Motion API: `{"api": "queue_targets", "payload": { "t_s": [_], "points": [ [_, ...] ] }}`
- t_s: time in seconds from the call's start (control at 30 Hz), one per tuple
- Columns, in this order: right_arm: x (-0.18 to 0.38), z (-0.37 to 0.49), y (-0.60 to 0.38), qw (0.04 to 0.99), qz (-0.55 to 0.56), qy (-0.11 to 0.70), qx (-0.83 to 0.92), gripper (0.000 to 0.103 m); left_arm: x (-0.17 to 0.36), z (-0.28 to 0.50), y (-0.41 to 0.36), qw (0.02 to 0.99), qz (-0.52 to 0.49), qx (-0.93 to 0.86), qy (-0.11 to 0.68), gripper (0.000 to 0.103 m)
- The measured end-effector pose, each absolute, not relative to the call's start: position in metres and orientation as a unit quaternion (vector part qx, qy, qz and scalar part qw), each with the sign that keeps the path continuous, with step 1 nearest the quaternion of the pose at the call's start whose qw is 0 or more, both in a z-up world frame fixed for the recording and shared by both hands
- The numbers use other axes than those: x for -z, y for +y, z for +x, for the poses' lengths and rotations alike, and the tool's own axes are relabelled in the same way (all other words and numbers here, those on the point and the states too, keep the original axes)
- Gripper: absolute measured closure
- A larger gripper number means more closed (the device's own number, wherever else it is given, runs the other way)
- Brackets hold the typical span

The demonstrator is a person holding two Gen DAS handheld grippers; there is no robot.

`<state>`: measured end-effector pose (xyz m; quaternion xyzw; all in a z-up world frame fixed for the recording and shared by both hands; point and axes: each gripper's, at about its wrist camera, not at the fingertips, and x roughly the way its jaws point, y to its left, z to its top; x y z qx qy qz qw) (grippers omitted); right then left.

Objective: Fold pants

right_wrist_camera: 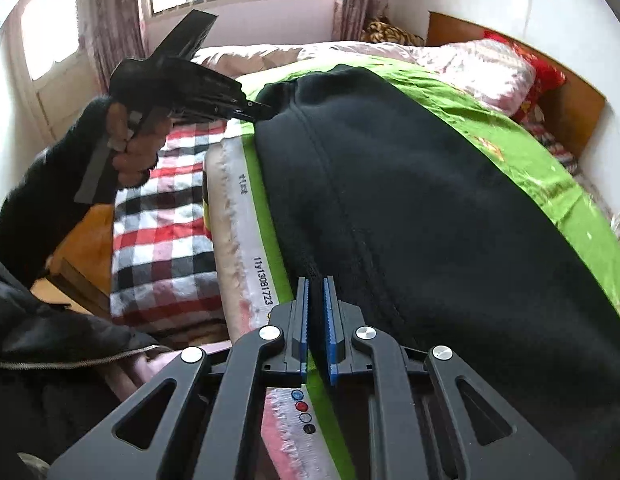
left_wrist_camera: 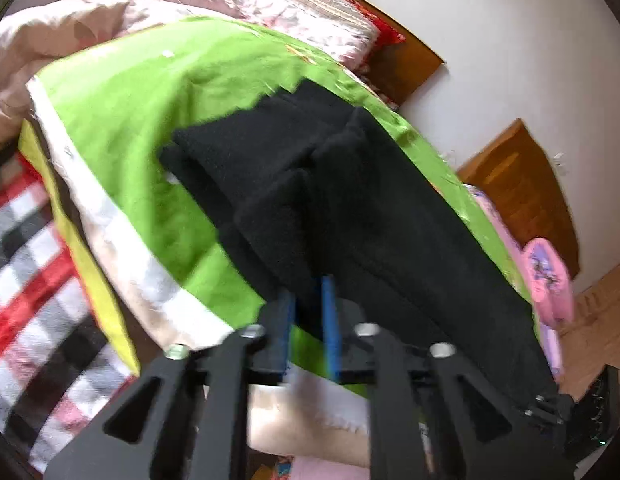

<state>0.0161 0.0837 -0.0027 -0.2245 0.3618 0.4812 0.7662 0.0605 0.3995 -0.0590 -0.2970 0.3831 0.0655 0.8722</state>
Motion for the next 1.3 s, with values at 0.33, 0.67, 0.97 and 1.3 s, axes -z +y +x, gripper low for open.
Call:
{"api": "queue_targets", "payload": {
  "t_s": [0.33, 0.67, 0.97, 1.3],
  "points": [
    [-0.045, 0.027, -0.05, 0.847, -0.04, 0.342, -0.405, 0.01, -0.019, 0.06, 0.276, 0.938, -0.085, -0.004, 0.335, 0.006],
    [0.015, 0.027, -0.09, 0.825, -0.123, 0.445, -0.326, 0.017, 0.052, 0.121, 0.192, 0.889, 0.024, 0.007, 0.458, 0.001],
    [-0.008, -0.012, -0.142, 0.837, -0.125, 0.439, -0.302, 0.018, 0.024, 0.145, 0.168, 0.872, 0.041, -0.029, 0.487, 0.012],
    [0.008, 0.065, -0.268, 0.861, -0.081, 0.49, -0.109, 0.016, 0.042, 0.224, -0.005, 0.838, 0.121, 0.158, 0.508, 0.007]
  ]
}}
